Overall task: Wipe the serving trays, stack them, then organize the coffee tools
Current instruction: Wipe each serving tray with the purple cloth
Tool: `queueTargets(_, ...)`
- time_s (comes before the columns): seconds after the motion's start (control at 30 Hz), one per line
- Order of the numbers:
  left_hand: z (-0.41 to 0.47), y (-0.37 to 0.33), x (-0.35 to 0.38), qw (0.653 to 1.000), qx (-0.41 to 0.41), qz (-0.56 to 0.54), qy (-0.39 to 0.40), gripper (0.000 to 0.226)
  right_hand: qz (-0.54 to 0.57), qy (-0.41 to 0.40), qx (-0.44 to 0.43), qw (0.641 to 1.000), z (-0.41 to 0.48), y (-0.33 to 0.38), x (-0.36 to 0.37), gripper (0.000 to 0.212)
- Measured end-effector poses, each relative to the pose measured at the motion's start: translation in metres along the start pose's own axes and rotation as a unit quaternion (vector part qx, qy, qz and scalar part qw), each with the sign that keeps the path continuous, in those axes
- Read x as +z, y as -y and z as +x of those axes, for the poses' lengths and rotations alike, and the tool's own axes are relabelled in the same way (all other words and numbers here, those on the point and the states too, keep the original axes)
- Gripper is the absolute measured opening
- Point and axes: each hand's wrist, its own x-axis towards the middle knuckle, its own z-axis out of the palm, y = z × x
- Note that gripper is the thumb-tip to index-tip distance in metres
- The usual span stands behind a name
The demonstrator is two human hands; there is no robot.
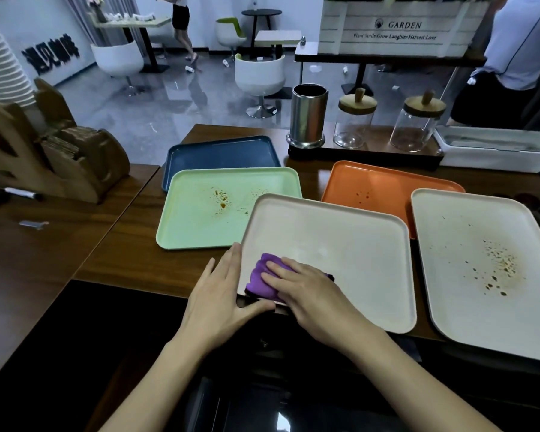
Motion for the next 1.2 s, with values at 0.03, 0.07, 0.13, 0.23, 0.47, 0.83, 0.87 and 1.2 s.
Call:
queueTargets(0.03, 0.000, 0.001, 0.002, 1.000, -0.003, 0.003, -0.002, 0.123, 0.004, 0.003, 0.006, 1.000, -0.004, -0.007, -0.003, 0.047)
queueTargets(0.07, 0.000, 0.000, 0.003, 1.000, -0.007, 0.005, -0.003, 0.123, 0.003, 0.002, 0.006, 1.000, -0.008, -0.013, -0.007, 0.047)
queueTargets(0.13, 0.000, -0.003, 0.003, 1.000, -0.011, 0.004, -0.007, 0.123, -0.006, -0.002, -0.007, 1.000, -0.015, -0.022, -0.011, 0.050)
queueTargets(0.23, -0.002, -0.005, 0.001, 1.000, -0.015, -0.022, -0.005, 0.111, -0.004, -0.007, -0.014, 1.000, -0.022, -0.035, -0.016, 0.054)
queueTargets(0.47, 0.025, 0.034, -0.019, 0.979, -0.099, -0.010, -0.176, 0.058, 0.013, -0.031, -0.053, 0.998, -0.034, -0.052, -0.016, 0.046)
queueTargets(0.83, 0.033, 0.063, -0.036, 0.957, -0.254, -0.004, -0.139, 0.082, -0.011, -0.084, -0.115, 0.990, -0.031, -0.065, -0.017, 0.045)
queueTargets(0.87, 0.035, 0.060, -0.037, 0.955, -0.260, -0.008, -0.144, 0.082, -0.013, -0.086, -0.119, 0.989, -0.031, -0.066, -0.017, 0.045)
queueTargets(1.2, 0.025, 0.084, -0.049, 0.927, -0.320, 0.045, -0.190, 0.079, 0.026, -0.073, -0.095, 0.992, -0.005, -0.069, -0.014, 0.043)
